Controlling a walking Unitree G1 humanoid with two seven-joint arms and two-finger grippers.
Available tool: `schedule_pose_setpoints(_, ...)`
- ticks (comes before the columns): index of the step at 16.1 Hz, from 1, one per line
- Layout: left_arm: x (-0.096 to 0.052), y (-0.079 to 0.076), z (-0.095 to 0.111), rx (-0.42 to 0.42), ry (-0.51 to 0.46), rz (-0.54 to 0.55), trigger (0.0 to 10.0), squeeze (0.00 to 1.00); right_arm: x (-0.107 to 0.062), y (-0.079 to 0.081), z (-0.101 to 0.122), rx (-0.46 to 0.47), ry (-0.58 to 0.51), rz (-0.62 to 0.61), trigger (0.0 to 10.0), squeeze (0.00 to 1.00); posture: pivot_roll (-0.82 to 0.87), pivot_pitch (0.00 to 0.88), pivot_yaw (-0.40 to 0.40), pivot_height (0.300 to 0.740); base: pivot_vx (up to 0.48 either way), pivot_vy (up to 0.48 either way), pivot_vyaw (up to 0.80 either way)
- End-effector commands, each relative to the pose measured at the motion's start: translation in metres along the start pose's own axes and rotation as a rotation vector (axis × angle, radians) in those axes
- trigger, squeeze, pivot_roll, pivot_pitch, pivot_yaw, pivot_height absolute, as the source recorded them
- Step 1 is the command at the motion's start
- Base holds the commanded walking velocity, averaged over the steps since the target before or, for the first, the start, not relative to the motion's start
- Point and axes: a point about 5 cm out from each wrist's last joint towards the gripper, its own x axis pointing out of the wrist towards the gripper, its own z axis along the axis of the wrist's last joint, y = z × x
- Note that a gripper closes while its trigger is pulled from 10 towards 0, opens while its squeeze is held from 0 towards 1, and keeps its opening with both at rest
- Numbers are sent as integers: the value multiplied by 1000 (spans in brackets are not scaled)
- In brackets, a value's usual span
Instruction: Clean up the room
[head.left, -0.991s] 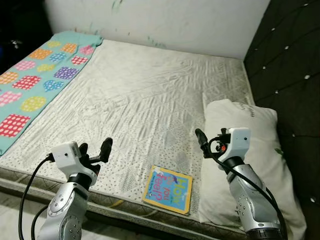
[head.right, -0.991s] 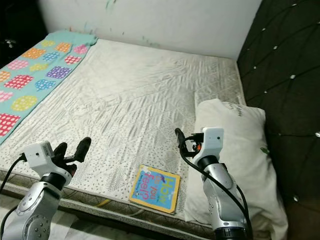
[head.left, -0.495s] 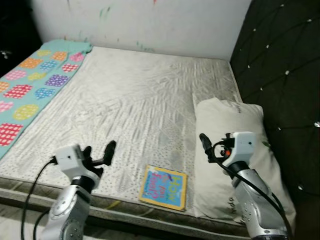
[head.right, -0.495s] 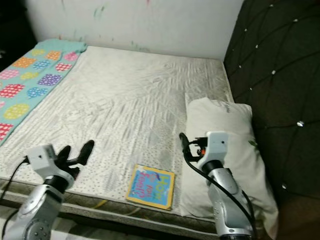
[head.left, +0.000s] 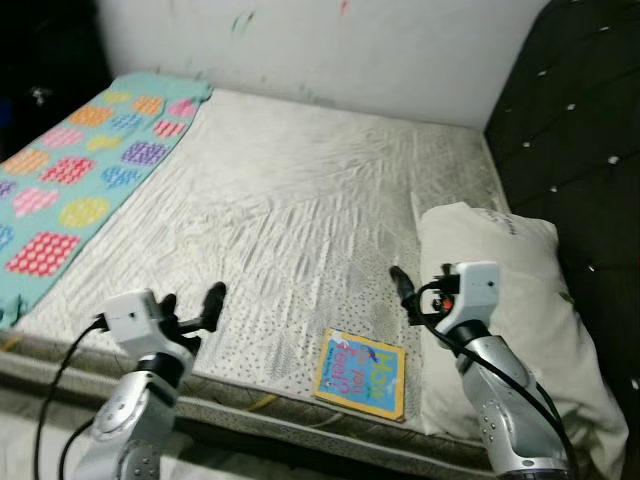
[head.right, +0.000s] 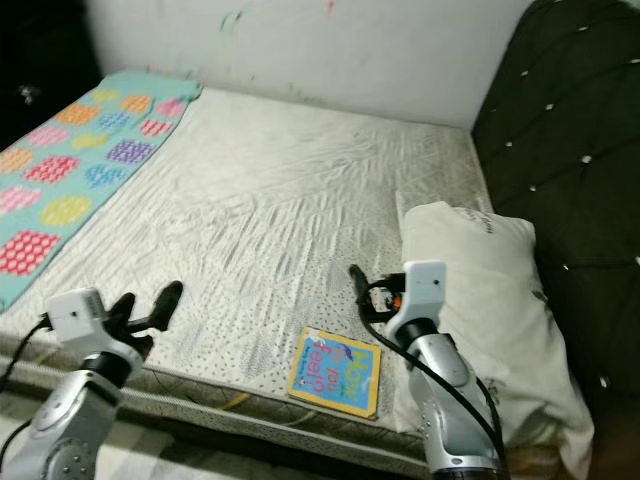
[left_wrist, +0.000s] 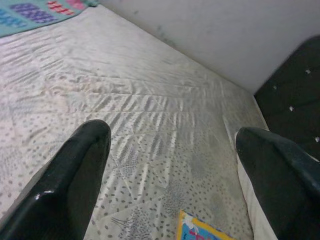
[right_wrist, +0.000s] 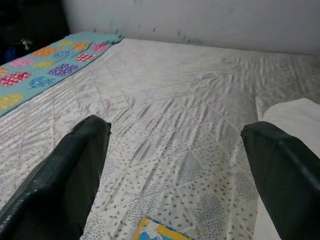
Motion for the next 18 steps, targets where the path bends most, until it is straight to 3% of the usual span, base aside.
schedule_pose_setpoints(1, 1, -5, 0, -5, 1, -11, 10000, 0, -2, -6, 2, -14, 3, -16, 10000, 0, -31, 4, -36, 740, 0, 480, 0)
schedule_pose_setpoints(10, 3, -6, -1, -11, -2, -10, 10000, 0, -1, -7, 2, -42, 6, 0, 10000, 0, -35, 0, -42, 740, 0, 480, 0)
schedule_pose_setpoints(12, 1, -7, 0, 13, -18, -22, 10000, 0, -1, -6, 2, -47, 5, 6, 10000, 0, -35, 1, -43, 740, 0, 0, 0)
schedule_pose_setpoints(18, -1, -8, 3, -30, -59, -42, 10000, 0, 1, -6, 3, -65, 3, 25, 10000, 0, -35, 0, -49, 740, 84, 0, 0)
